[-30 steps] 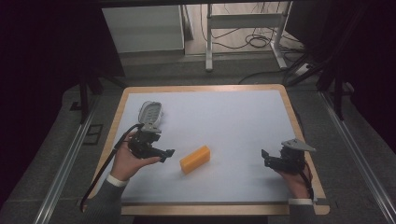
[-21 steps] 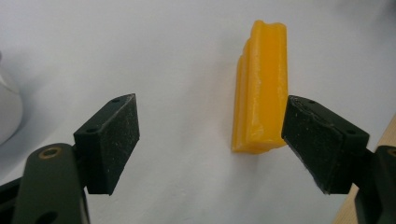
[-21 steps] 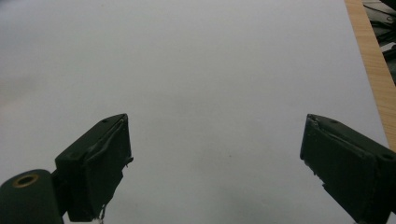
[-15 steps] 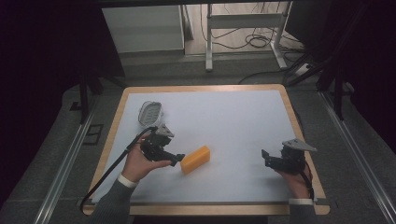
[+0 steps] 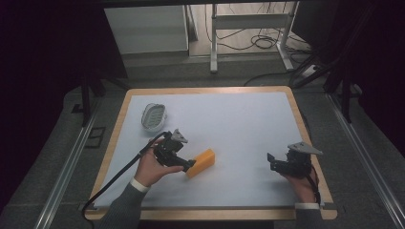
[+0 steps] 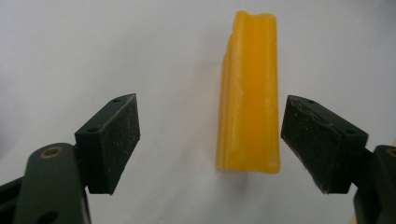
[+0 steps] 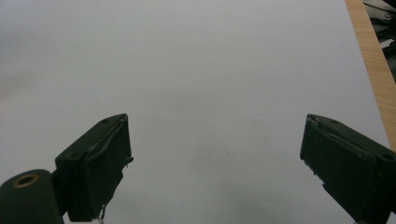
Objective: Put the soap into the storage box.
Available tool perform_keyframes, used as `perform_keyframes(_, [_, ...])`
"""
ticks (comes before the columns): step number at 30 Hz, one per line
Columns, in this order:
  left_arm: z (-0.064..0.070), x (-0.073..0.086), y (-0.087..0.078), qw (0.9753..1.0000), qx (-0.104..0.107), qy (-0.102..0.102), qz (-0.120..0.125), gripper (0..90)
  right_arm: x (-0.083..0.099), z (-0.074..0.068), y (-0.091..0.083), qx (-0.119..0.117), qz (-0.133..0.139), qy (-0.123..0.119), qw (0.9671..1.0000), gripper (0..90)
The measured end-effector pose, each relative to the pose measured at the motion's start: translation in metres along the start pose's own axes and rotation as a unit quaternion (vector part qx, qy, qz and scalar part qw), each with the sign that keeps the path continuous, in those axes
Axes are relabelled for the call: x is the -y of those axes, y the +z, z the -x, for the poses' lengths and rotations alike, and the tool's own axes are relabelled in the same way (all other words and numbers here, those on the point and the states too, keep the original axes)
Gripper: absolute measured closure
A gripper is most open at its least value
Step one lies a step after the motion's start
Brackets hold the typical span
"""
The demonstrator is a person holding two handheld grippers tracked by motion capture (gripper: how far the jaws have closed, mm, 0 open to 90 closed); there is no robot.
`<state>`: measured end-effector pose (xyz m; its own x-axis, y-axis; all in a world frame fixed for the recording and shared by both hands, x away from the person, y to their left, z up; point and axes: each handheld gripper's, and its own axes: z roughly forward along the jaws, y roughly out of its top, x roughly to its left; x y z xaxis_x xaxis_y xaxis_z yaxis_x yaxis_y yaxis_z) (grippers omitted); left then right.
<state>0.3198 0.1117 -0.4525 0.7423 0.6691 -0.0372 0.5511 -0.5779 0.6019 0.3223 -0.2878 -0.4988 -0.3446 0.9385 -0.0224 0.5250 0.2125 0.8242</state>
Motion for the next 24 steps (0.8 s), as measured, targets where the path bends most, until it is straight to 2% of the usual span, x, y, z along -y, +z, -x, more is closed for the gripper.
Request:
perform_keyframes(4, [0.003,-0.004,0.006,0.9999,0.005,-0.004,0.008,20.7,0.0,0.0,0.0,0.002,0.001,0.0,1.0,8.8])
perform_keyframes(6, [0.003,-0.005,0.013,0.9999,-0.014,-0.002,0.005,22.9,0.0,0.001,0.0,0.004,0.0,0.0,1.0,8.8])
perform_keyframes(8, [0.004,-0.005,0.019,1.0,-0.001,-0.003,0.002,22.3,0.0,0.001,0.001,0.006,-0.001,0.0,1.0,8.8])
perform_keyframes(10, [0.006,-0.005,0.024,1.0,0.0,-0.006,-0.001,22.7,0.001,0.001,0.002,0.009,-0.003,0.001,1.0,8.8])
perform_keyframes(15, [0.015,-0.012,0.033,0.9998,-0.001,0.012,-0.014,22.3,0.002,0.001,0.003,0.012,-0.006,0.004,0.9999,8.8])
perform_keyframes(17, [0.015,-0.013,0.036,0.9999,0.008,0.004,-0.012,22.8,0.002,0.001,0.002,0.013,-0.006,0.004,0.9999,8.8])
perform_keyframes(20, [0.014,-0.012,0.043,0.9997,-0.006,0.0,-0.024,24.7,0.002,0.002,0.002,0.016,-0.004,0.004,0.9999,8.9])
perform_keyframes(24, [0.017,-0.011,0.052,0.9994,0.002,-0.004,-0.034,28.8,0.002,0.003,0.002,0.015,-0.005,0.005,0.9999,8.8])
